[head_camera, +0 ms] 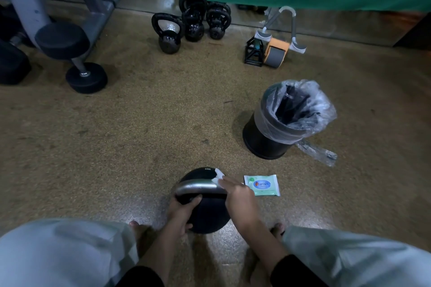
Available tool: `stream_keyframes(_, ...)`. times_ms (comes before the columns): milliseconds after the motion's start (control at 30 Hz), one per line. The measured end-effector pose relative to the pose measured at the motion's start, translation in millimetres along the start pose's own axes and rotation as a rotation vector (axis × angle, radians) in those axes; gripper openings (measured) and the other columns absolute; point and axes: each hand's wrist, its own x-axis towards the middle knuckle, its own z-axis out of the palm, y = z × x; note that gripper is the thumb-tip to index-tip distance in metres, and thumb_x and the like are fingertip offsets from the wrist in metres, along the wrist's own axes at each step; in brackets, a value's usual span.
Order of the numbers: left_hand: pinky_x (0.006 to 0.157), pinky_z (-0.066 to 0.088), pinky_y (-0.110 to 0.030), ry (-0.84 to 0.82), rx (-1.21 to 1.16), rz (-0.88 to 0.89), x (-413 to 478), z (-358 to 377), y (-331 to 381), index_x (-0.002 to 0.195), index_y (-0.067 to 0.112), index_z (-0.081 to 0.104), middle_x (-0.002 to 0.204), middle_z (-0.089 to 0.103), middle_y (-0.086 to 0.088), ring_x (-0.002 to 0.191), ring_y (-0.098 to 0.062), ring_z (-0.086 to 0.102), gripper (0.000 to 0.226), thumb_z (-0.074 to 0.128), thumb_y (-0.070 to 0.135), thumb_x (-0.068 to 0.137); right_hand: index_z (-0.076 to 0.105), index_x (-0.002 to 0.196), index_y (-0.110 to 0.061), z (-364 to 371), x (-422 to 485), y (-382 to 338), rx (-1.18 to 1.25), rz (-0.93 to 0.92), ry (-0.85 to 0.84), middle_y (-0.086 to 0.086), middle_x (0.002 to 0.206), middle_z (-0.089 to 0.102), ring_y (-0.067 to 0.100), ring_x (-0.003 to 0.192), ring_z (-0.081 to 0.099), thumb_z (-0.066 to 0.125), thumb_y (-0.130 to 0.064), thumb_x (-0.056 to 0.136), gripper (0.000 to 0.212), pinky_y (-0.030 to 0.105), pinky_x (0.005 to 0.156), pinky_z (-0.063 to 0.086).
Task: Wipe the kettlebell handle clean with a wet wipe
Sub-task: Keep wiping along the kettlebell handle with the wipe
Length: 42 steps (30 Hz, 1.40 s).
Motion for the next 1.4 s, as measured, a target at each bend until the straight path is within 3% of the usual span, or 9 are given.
stream_keyframes(100, 0.062, 0.053, -0.037, -0.01, -0.002, -0.009, -0.5, -0.2, 0.3, 0.128, 0.021, 0.049, 0.124, 0.059, -0.01, 0.104, -0.032, 0.054, 0.065, 0.083, 0.031, 0.073, 0.073, 0.092, -0.028, -2.3, -4.1, 6.6, -0.039, -0.039, -0.004, -0.009, 0.092, 0.073, 0.01, 0.076, 0.07, 0.068, 0.014, 0.049, 0.06, 0.016, 0.059, 0.049)
stream_keyframes(200, 0.064, 0.052, -0.039, -0.02, -0.015, -0.018, 0.4, -1.1, 0.8, 0.128, 0.021, 0.048, 0.125, 0.058, -0.01, 0.105, -0.031, 0.052, 0.064, 0.082, 0.03, 0.074, 0.068, 0.112, -0.022, -7.1, 7.5, 5.8, -0.06, 0.047, -0.117, -0.003, 0.112, 0.069, 0.021, 0.099, 0.066, 0.052, 0.009, 0.076, 0.05, 0.026, 0.08, 0.049)
stream_keyframes(267, 0.068, 0.051, -0.042, -0.026, -0.023, -0.018, 1.5, -0.1, 1.0, 0.13, 0.02, 0.048, 0.128, 0.057, -0.011, 0.113, -0.035, 0.052, 0.065, 0.082, 0.027, 0.075, 0.068, 0.111, -0.02, -6.8, 26.5, 5.7, -0.178, 0.109, -0.262, 0.007, 0.109, 0.068, 0.028, 0.102, 0.063, 0.046, 0.0, 0.083, 0.04, 0.032, 0.083, 0.047)
stream_keyframes(500, 0.07, 0.05, -0.045, -0.028, -0.037, -0.027, 2.2, 0.8, 1.3, 0.13, 0.018, 0.048, 0.129, 0.057, -0.013, 0.118, -0.038, 0.052, 0.063, 0.082, 0.024, 0.076, 0.067, 0.108, -0.02, -16.2, 42.5, 7.7, -0.321, -0.033, -0.45, 0.014, 0.105, 0.066, 0.032, 0.101, 0.061, 0.048, -0.005, 0.086, 0.033, 0.033, 0.085, 0.046)
stream_keyframes(633, 0.072, 0.05, -0.046, -0.03, -0.035, -0.034, 1.6, 0.2, 0.5, 0.131, 0.018, 0.047, 0.129, 0.056, -0.013, 0.12, -0.038, 0.05, 0.066, 0.082, 0.025, 0.075, 0.068, 0.111, -0.015, -13.3, 61.6, 10.2, -0.302, 0.043, -0.571, 0.013, 0.112, 0.065, 0.031, 0.107, 0.06, 0.052, -0.007, 0.086, 0.031, 0.031, 0.087, 0.046)
stream_keyframes(833, 0.068, 0.05, -0.043, -0.039, -0.036, -0.029, 2.8, -1.1, 2.9, 0.131, 0.018, 0.048, 0.131, 0.056, -0.013, 0.104, -0.03, 0.051, 0.066, 0.082, 0.026, 0.075, 0.067, 0.111, -0.011, -9.9, 65.8, -5.1, -0.294, 0.007, -0.577, 0.017, 0.111, 0.063, 0.032, 0.105, 0.06, 0.046, -0.006, 0.089, 0.03, 0.034, 0.087, 0.047)
stream_keyframes(933, 0.072, 0.049, -0.046, -0.036, -0.052, -0.039, 2.9, -0.7, 2.4, 0.131, 0.018, 0.048, 0.132, 0.055, -0.013, 0.113, -0.035, 0.052, 0.065, 0.082, 0.024, 0.076, 0.069, 0.102, -0.017, -16.0, 61.7, 3.4, -0.288, -0.008, -0.584, 0.014, 0.104, 0.065, 0.031, 0.1, 0.061, 0.05, -0.008, 0.085, 0.027, 0.031, 0.083, 0.046)
stream_keyframes(1033, 0.076, 0.05, -0.048, -0.031, -0.062, -0.05, 2.8, -0.6, 3.0, 0.135, 0.019, 0.045, 0.135, 0.053, -0.012, 0.125, -0.039, 0.047, 0.069, 0.081, 0.024, 0.077, 0.071, 0.106, -0.019, -21.6, 69.0, 4.5, -0.281, 0.046, -0.628, 0.013, 0.109, 0.065, 0.03, 0.105, 0.06, 0.054, -0.004, 0.083, 0.032, 0.029, 0.085, 0.046)
stream_keyframes(1400, 0.075, 0.049, -0.048, -0.054, -0.067, -0.039, 5.8, -0.3, 0.1, 0.129, 0.018, 0.049, 0.129, 0.058, -0.01, 0.119, -0.036, 0.051, 0.064, 0.083, 0.026, 0.075, 0.068, 0.116, -0.026, -19.7, 66.9, 10.4, -0.229, -0.003, -0.592, 0.008, 0.115, 0.066, 0.027, 0.109, 0.06, 0.058, -0.015, 0.089, 0.031, 0.026, 0.089, 0.044)
